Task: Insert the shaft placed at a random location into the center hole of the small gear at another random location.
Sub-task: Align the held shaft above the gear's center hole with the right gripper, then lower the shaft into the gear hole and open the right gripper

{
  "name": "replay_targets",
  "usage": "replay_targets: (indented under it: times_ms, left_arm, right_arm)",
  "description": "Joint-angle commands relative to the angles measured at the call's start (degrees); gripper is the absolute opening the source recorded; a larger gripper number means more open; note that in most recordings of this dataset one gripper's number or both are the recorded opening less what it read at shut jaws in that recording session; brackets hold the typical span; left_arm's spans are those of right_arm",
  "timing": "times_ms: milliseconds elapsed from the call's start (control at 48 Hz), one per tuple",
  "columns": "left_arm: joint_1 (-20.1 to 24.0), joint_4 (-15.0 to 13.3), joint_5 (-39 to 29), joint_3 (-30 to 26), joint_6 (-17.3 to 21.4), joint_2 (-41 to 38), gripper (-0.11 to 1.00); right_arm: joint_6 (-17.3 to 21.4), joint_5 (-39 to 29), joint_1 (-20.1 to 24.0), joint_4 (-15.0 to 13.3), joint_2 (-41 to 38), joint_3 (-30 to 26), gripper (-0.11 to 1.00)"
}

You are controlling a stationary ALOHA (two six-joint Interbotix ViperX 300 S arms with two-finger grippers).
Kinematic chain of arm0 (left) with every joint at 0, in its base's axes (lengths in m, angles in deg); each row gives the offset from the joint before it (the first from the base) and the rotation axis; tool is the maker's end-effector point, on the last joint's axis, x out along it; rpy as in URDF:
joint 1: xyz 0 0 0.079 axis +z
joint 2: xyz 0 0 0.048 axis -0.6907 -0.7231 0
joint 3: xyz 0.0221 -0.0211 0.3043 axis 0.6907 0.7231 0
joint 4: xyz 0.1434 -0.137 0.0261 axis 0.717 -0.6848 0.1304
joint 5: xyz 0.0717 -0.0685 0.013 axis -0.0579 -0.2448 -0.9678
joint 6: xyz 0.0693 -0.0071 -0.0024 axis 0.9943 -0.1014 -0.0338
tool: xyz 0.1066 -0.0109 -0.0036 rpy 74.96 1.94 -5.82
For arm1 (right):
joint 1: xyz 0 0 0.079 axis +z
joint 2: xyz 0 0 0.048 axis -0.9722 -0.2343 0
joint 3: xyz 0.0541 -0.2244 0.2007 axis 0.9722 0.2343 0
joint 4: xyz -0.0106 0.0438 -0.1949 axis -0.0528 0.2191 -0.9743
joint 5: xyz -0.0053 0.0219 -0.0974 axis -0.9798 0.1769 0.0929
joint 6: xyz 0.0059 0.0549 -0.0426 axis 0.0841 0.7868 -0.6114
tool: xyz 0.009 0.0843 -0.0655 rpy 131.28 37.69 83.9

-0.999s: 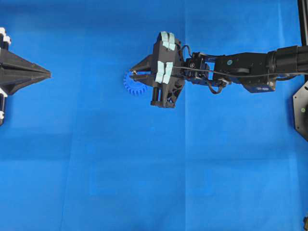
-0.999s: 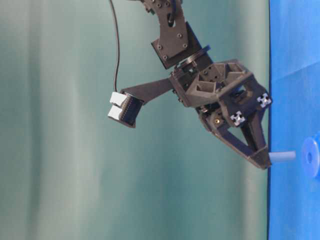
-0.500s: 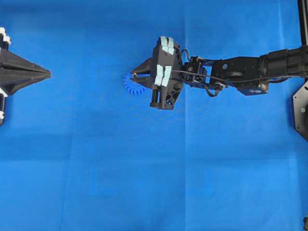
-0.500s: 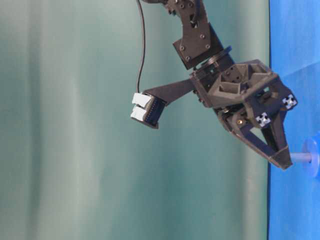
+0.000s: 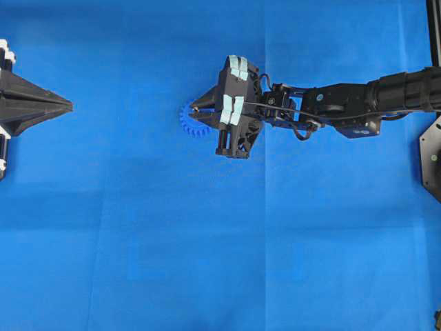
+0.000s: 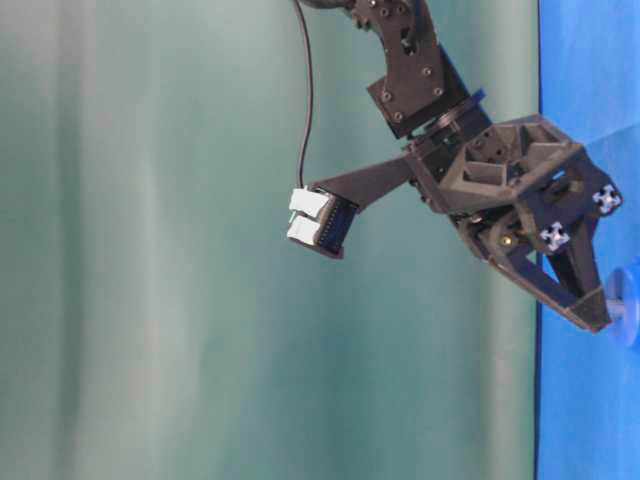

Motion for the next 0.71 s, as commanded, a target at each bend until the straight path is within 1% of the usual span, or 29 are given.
replay_targets:
  times_ms: [0,521,687]
  left_arm:
    - [0.09,0.09,0.44,-0.53,0.0,-0.26,0.0]
    - [0.09,0.09,0.26,-0.62,0.18,-0.18,0.0]
    - [0.09,0.18,0.35,-0.53,0.18,-0.18,0.0]
  right_arm:
    - [-0.09,0.53,0.18,0.09,0.35,-0.62,0.03]
    - [0.09,0.26,0.18,0.62,-1.76,-1.32,0.03]
    - [0.09,-1.32,0.18,0.62,-1.76,-1.32,0.03]
